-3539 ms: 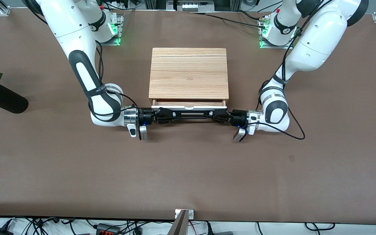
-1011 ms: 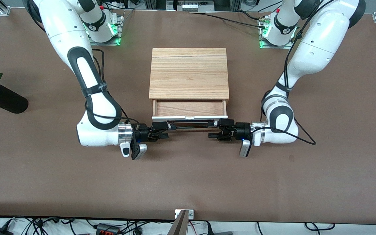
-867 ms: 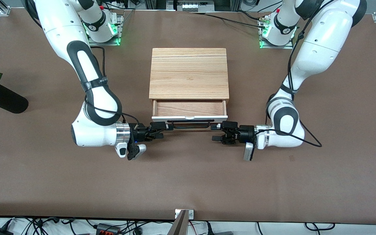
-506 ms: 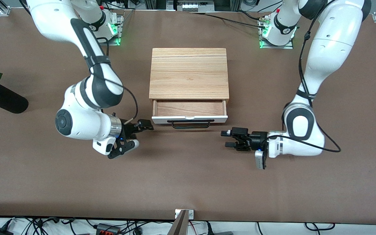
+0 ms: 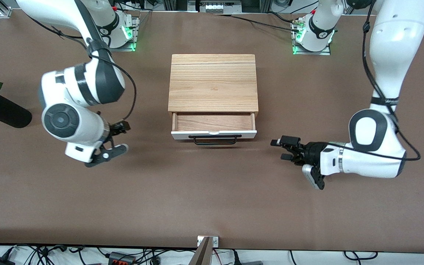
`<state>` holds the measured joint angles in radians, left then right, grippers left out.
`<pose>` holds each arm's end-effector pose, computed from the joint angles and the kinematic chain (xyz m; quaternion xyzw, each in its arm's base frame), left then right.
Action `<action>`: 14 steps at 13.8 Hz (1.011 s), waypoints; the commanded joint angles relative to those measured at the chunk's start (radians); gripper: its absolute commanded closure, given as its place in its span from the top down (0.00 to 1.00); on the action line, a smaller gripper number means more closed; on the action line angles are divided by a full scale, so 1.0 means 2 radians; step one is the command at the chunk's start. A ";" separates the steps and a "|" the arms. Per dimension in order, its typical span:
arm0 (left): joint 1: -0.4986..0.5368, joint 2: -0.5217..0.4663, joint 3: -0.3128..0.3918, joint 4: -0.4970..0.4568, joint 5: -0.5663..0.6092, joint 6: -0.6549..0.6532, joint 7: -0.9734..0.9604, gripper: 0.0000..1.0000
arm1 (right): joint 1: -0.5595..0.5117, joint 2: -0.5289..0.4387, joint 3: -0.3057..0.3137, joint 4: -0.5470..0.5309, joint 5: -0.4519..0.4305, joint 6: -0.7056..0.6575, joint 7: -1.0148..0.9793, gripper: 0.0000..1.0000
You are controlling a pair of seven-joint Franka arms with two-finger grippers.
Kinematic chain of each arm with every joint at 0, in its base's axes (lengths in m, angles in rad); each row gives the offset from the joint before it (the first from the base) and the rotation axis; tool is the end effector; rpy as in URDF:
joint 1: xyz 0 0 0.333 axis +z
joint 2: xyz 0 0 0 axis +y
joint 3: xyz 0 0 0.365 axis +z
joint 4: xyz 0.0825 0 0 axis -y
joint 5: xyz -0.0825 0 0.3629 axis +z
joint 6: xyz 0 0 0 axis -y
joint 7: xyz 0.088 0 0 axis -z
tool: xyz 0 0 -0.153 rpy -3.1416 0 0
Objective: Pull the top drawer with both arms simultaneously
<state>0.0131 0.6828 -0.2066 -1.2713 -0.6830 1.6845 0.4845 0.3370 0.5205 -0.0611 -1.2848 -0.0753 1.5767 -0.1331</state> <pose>0.6971 -0.1889 0.3824 0.8887 -0.2145 -0.0605 0.4007 0.6515 0.1815 0.4369 0.9701 0.2081 -0.1093 0.0609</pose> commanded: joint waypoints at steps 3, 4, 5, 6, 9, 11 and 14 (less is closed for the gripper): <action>0.014 -0.089 0.003 -0.011 0.127 -0.076 -0.057 1.00 | -0.055 -0.084 -0.018 -0.009 0.040 -0.040 0.006 1.00; 0.016 -0.093 0.004 -0.009 0.132 -0.088 -0.060 1.00 | -0.072 -0.096 -0.020 -0.009 0.044 -0.047 0.006 1.00; 0.028 -0.094 0.004 -0.008 0.135 -0.103 -0.067 1.00 | -0.086 -0.101 -0.020 -0.009 0.044 -0.047 0.007 1.00; 0.034 -0.098 0.004 -0.005 0.143 -0.118 -0.075 1.00 | -0.099 -0.102 -0.021 -0.004 0.040 -0.047 0.003 1.00; 0.042 -0.139 0.005 0.007 0.196 -0.143 -0.137 1.00 | -0.107 -0.124 -0.022 0.009 0.035 -0.102 0.011 1.00; 0.042 -0.160 0.004 0.009 0.234 -0.174 -0.201 1.00 | -0.109 -0.136 -0.028 -0.002 0.037 -0.110 0.012 1.00; 0.046 -0.187 0.004 0.013 0.277 -0.214 -0.212 1.00 | -0.134 -0.140 -0.030 -0.024 0.054 -0.081 0.011 1.00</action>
<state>0.1001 0.3437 -0.1972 -1.2431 -0.1869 1.3030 0.0879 0.1142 0.2618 -0.1249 -1.2844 -0.0022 1.3760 -0.1199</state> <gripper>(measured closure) 0.000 0.000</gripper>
